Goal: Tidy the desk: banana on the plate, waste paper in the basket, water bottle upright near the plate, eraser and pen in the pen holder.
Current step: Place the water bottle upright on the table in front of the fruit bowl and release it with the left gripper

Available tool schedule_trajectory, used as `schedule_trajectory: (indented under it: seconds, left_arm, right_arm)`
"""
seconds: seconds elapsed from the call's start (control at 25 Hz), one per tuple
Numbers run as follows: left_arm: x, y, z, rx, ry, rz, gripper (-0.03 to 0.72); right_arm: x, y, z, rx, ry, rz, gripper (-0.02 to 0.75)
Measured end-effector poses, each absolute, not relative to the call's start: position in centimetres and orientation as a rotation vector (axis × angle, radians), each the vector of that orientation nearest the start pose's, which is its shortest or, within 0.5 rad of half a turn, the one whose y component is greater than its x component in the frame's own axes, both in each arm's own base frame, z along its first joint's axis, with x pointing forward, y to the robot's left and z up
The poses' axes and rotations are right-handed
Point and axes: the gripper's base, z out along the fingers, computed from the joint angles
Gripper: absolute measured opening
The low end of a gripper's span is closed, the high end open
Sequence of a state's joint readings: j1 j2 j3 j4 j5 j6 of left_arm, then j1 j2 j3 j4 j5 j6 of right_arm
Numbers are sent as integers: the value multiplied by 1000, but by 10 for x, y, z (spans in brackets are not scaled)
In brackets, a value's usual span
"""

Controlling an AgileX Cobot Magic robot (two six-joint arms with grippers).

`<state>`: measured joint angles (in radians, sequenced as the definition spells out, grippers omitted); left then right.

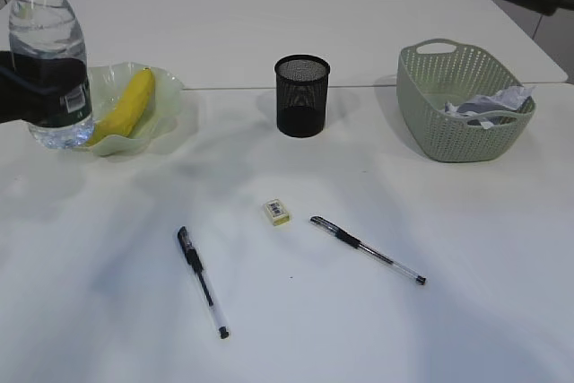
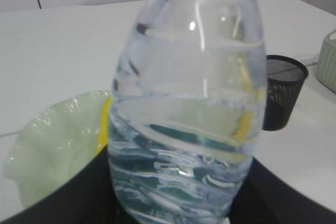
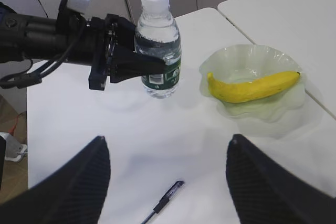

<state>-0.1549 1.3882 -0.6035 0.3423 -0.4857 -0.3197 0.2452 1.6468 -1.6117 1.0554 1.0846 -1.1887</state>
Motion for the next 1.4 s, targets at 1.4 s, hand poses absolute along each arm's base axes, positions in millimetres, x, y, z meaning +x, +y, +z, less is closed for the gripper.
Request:
schedule_trajectory:
  seconds: [1.4]
  left_arm:
    - [296,-49,155,316,1786,-394,385]
  right_arm:
    - [320,154,396,-1215,1788,889,514]
